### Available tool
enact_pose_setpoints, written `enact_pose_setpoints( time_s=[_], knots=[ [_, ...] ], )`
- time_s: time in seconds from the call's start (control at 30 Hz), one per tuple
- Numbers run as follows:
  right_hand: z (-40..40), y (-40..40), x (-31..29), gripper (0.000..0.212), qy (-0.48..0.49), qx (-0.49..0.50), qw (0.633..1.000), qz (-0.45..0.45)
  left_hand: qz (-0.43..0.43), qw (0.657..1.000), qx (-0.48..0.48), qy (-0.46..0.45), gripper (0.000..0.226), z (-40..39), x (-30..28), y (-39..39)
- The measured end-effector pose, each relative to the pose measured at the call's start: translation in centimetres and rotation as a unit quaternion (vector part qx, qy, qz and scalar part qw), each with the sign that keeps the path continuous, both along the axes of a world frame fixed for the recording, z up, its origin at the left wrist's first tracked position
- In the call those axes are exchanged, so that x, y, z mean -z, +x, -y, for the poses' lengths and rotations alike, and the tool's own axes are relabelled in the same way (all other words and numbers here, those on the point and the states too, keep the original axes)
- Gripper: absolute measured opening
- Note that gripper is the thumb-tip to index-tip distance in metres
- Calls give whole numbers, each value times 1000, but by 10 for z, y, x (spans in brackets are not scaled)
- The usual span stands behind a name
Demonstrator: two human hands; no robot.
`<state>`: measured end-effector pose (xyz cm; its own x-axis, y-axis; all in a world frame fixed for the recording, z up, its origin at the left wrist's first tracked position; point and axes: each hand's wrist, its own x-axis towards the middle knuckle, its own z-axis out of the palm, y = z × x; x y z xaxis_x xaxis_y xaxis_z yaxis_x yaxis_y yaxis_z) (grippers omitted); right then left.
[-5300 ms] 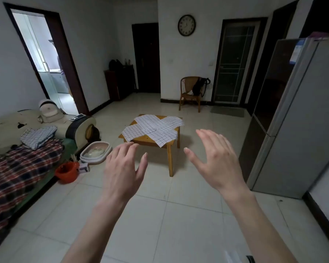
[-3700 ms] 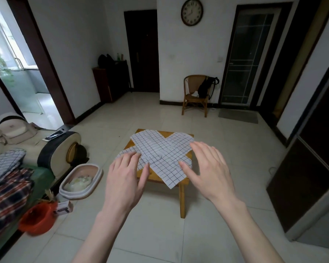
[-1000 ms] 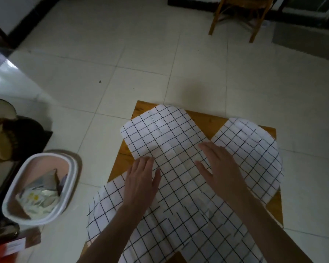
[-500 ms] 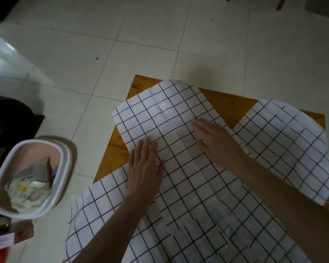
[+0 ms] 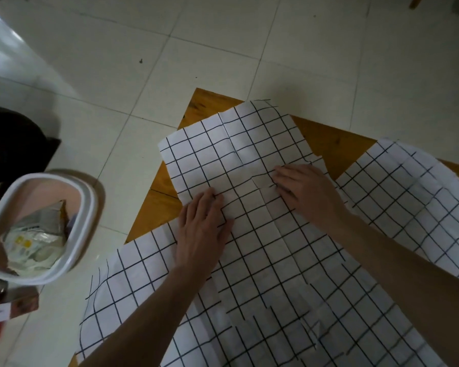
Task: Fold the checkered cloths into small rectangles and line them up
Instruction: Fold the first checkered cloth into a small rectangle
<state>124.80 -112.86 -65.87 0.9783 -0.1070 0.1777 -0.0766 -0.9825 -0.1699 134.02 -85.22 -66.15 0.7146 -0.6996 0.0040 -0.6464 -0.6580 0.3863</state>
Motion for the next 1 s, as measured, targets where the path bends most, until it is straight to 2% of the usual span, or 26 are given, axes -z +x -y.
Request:
enact_pose_setpoints(
  time_s=[0.13,0.43,0.6,0.7,0.77,0.93,1.0],
  knots=[
    [1,-1,-3,30,-19,-7,999,50,13,998,-20,-59,36,-1,2,5],
    [6,-13,-54,27,-21,-43,996,69,18,992,-14,-124,13,-2,-35,13],
    [10,-27,-99,25,-26,-37,997,62,10,990,9,-143,11,-4,-80,26],
    [12,-35,-128,7,-11,-42,997,64,29,990,19,-140,9,-8,-105,37],
    [15,-39,-141,17,-7,-27,998,59,39,991,16,-128,7,-9,-119,45],
    [25,-49,-165,6,-16,-18,996,90,61,991,37,-116,6,-9,-148,58],
    [27,-51,-175,14,-26,-22,994,101,78,988,62,-115,7,-5,-159,63]
  ],
)
